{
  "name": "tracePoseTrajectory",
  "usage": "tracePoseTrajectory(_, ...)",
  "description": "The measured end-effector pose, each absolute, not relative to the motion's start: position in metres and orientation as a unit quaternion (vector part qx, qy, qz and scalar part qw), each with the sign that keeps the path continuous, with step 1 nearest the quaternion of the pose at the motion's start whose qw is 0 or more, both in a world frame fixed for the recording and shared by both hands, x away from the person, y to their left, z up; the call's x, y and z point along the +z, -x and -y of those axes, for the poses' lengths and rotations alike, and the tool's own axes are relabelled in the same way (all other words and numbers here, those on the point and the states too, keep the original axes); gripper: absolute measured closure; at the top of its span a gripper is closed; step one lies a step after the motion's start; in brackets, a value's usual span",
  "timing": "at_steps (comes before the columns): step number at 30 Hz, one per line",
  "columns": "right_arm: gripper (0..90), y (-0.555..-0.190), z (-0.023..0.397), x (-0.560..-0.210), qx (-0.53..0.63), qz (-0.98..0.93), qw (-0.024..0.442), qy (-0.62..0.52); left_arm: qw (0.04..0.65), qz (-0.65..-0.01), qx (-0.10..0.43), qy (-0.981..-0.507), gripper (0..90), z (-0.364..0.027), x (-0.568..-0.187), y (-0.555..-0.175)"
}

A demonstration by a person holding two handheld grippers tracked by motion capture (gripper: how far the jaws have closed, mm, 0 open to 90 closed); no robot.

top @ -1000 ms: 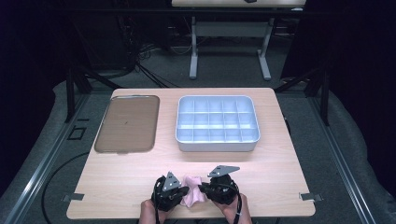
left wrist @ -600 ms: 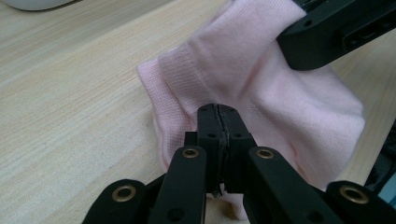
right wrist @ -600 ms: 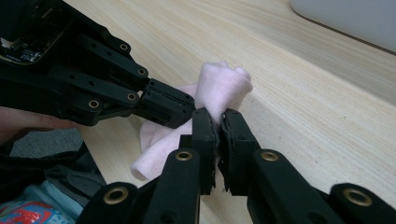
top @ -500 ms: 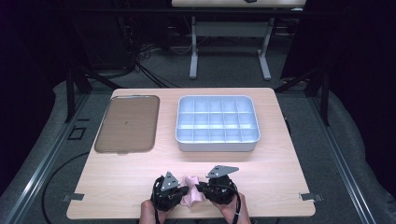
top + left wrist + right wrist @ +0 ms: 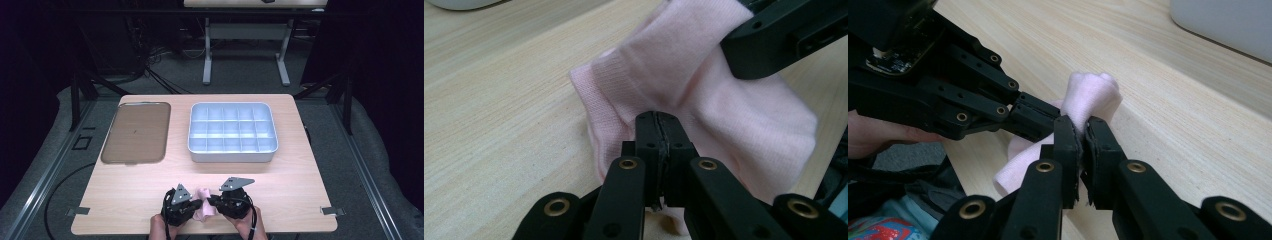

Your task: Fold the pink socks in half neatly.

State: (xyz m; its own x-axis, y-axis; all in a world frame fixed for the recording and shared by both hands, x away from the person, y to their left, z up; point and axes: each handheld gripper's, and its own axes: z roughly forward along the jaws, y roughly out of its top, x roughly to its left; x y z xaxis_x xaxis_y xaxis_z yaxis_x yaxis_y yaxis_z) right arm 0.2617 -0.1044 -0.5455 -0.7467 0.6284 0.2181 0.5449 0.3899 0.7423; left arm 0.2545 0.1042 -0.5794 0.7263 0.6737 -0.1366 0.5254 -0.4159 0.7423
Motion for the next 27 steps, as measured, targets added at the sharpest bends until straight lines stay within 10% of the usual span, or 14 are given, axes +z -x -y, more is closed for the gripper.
tracePoseTrajectory(27, 85.3, -0.269, 0.13, -0.556, 0.437, -0.799, 0.033, -0.411, 0.441, -0.335, 0.035, -0.832, 88.3, -0.082, -0.581, -0.275)
